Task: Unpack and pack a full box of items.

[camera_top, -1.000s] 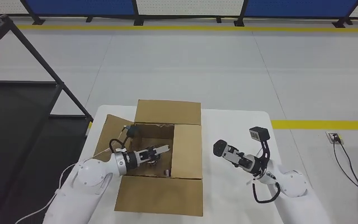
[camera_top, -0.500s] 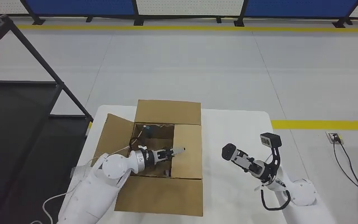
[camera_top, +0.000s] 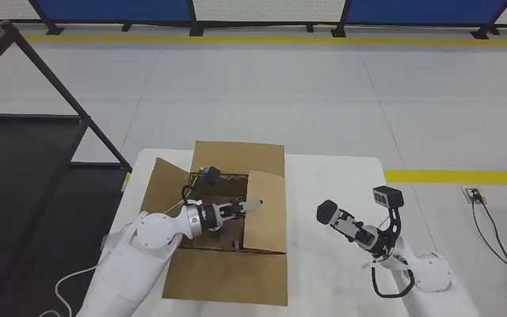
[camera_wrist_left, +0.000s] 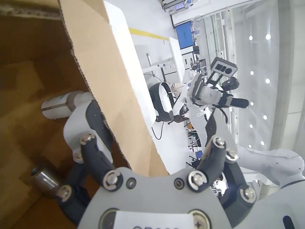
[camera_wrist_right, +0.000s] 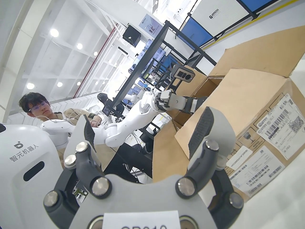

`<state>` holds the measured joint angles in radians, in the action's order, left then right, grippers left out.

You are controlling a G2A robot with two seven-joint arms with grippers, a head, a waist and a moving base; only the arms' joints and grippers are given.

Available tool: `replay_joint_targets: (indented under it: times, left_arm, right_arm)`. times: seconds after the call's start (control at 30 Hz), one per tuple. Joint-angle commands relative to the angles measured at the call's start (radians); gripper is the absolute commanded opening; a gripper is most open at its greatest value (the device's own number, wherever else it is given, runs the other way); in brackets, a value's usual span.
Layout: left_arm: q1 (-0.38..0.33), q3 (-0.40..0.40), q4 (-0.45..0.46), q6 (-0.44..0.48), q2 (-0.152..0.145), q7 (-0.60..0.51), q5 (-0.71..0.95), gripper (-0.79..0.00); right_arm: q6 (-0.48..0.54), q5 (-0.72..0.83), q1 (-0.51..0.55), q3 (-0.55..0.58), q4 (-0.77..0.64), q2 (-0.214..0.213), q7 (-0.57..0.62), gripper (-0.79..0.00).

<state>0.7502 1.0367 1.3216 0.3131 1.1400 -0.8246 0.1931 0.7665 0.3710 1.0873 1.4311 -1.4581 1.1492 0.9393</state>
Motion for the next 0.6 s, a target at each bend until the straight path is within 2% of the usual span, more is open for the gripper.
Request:
replay_joint_targets:
  times: [0.0,0.17,0.27,0.57]
  left_arm:
    - [0.015,0.007,0.047,-0.002,-0.001,0.018,-0.008,0.0]
    - [0.029,-0.017,0.136,-0.028,0.008,0.084,-0.031,0.0]
    - [0.011,-0.055,0.154,-0.063,0.021,0.117,-0.044,0.0]
    - [-0.085,-0.213,0.086,-0.093,0.086,0.224,-0.063,0.0]
  right_arm:
    - [0.005,0.01,0.003,0.01,0.004,-0.003,-0.004,0.0]
    - [0.037,0.052,0.03,0.054,0.007,-0.012,-0.016,0.0]
    - [0.056,0.082,0.053,0.084,0.009,-0.019,-0.012,0.0]
    - [0.101,0.158,0.125,0.181,0.034,-0.04,0.005,0.0]
